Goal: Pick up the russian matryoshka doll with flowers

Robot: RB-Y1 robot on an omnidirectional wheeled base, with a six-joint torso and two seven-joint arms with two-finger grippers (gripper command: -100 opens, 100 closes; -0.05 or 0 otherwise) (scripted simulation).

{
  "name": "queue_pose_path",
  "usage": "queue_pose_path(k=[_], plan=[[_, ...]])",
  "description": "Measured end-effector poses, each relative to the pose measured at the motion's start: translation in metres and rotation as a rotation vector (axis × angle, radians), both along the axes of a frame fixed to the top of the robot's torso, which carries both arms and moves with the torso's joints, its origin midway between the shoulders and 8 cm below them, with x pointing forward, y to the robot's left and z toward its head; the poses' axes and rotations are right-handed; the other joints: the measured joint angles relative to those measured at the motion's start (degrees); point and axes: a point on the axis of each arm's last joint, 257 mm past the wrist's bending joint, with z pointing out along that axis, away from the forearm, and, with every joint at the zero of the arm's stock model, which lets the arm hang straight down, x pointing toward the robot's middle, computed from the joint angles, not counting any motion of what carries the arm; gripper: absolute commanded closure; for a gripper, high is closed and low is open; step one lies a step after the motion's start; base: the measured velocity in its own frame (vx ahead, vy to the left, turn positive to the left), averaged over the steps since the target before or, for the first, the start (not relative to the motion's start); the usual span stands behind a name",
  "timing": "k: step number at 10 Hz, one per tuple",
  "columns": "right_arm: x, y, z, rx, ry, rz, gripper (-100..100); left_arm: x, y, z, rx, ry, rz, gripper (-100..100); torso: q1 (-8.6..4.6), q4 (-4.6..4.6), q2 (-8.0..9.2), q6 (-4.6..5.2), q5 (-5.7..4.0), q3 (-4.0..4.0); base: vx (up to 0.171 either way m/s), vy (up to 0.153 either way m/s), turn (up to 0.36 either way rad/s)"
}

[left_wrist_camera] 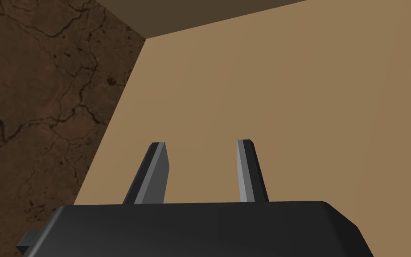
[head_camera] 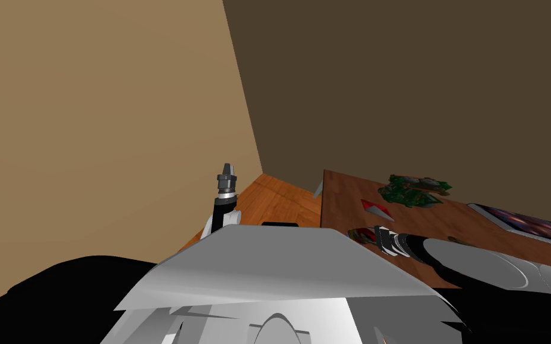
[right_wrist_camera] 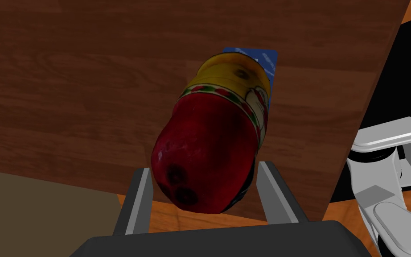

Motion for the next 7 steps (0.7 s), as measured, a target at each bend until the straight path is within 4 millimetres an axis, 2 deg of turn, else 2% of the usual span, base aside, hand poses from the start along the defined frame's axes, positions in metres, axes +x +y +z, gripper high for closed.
queue_pose_path(k=[1, 2, 6, 7], plan=[[0.0, 0.0, 0.0, 0.0, 0.0, 0.0, 0, 0.0, 0.0, 0.0, 0.0, 0.0, 0.0, 0, 0.01, 0.01, 0.01, 0.0, 0.01, 0.01, 0.0, 0.0, 0.0], [0.0, 0.0, 0.0, 0.0, 0.0, 0.0, 100, 0.0, 0.0, 0.0, 0.0, 0.0, 0.0, 0, 0.01, 0.01, 0.01, 0.0, 0.01, 0.01, -0.009, -0.002, -0.087], [0.012, 0.005, 0.019, 0.001, 0.001, 0.023, 100, 0.0, 0.0, 0.0, 0.0, 0.0, 0.0, 0, 0.07, 0.03, 0.1, 0.02, 0.06, 0.06, -0.016, -0.004, -0.048], [0.012, 0.005, 0.019, 0.002, 0.002, 0.023, 0, 0.0, 0.0, 0.0, 0.0, 0.0, 0.0, 0, 0.06, 0.03, 0.08, 0.01, 0.04, 0.05, 0.0, 0.0, 0.0]])
